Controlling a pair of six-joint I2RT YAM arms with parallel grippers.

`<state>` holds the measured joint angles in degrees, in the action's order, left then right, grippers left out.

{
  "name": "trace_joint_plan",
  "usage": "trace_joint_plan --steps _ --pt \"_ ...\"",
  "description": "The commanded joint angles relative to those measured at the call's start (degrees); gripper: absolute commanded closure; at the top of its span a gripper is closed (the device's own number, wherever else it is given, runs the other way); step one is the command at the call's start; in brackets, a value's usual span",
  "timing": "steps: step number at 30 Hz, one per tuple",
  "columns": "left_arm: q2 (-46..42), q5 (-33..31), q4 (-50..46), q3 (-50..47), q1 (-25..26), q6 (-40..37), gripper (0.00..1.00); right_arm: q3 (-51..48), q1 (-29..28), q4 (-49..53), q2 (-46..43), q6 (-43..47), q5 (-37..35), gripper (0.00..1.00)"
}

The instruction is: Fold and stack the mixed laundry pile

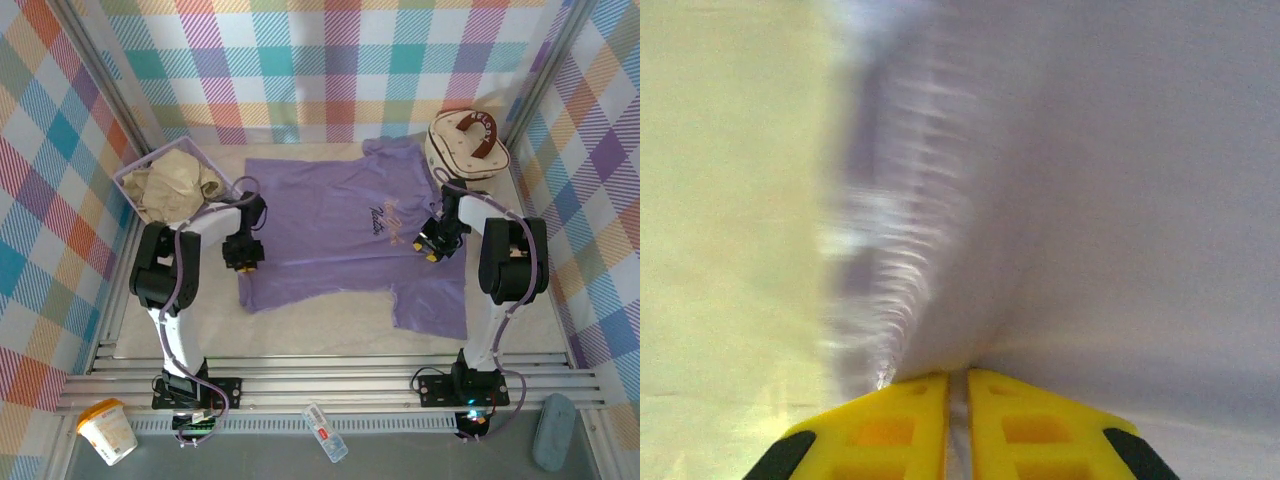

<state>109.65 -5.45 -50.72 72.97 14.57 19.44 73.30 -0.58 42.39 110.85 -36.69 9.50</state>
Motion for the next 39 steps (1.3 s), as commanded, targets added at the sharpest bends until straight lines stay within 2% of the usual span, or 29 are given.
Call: trace_joint_plan --steps 1,6,10,12,13,15,17,19,22,27,30,31,33,39 --pt "-3.3 -9.4 -6.8 -1.3 -4.0 -0.9 0.86 -0.1 0.2 -0.1 1.6 -1.3 -2.7 0.62" --pt "-6.7 -9.7 -8.3 0.6 -5.8 -1.0 0.84 0.2 0.2 -0.2 1.7 -1.7 -3.2 0.62" --pt "-8.6 1.2 -7.6 3.1 -4.4 -0.2 0.8 0.4 0.2 0.6 -0.4 -0.8 -2.3 0.6" --pt "-10.6 8.0 -4.8 3.5 -1.4 0.9 0.77 0.4 0.1 1.7 -3.3 0.3 -2.2 0.56" --pt "-11.2 10.5 -3.2 3.5 0.2 1.6 0.76 0.3 0.2 2.6 -4.8 0.7 -2.6 0.52" --pt "-11.8 15.1 0.7 3.0 3.9 4.1 0.74 0.0 0.2 5.4 -8.2 1.5 -4.3 0.34" --pt "-11.2 17.2 4.7 1.7 6.6 6.8 0.74 -0.6 0.2 8.4 -10.7 2.4 -6.0 0.21" --pt "-9.7 18.5 8.5 -0.2 8.2 9.1 0.74 -2.4 0.2 11.5 -14.0 2.5 -8.3 0.0" --pt "-6.7 20.6 12.5 -3.6 8.5 11.3 0.74 -7.3 0.6 13.6 -18.6 1.2 -9.6 0.01" --pt "-2.4 17.7 13.6 -6.2 8.2 8.4 0.74 -19.3 0.6 13.9 -25.6 -2.6 -8.3 0.0" --pt "-0.5 16.8 14.3 -6.5 7.5 7.5 0.73 -25.5 0.5 12.1 -30.5 -5.3 -6.6 0.22" --pt "0.2 16.8 14.5 -6.4 7.2 7.4 0.73 -27.5 0.3 12.0 -32.3 -6.8 -6.8 0.32" --pt "1.3 16.8 14.7 -6.2 6.5 7.2 0.73 -29.8 0.1 12.6 -35.1 -8.5 -8.1 0.44" --pt "2.5 16.5 13.9 -4.6 5.4 5.7 0.72 -34.8 -0.3 14.6 -37.6 -12.4 -11.4 0.49"
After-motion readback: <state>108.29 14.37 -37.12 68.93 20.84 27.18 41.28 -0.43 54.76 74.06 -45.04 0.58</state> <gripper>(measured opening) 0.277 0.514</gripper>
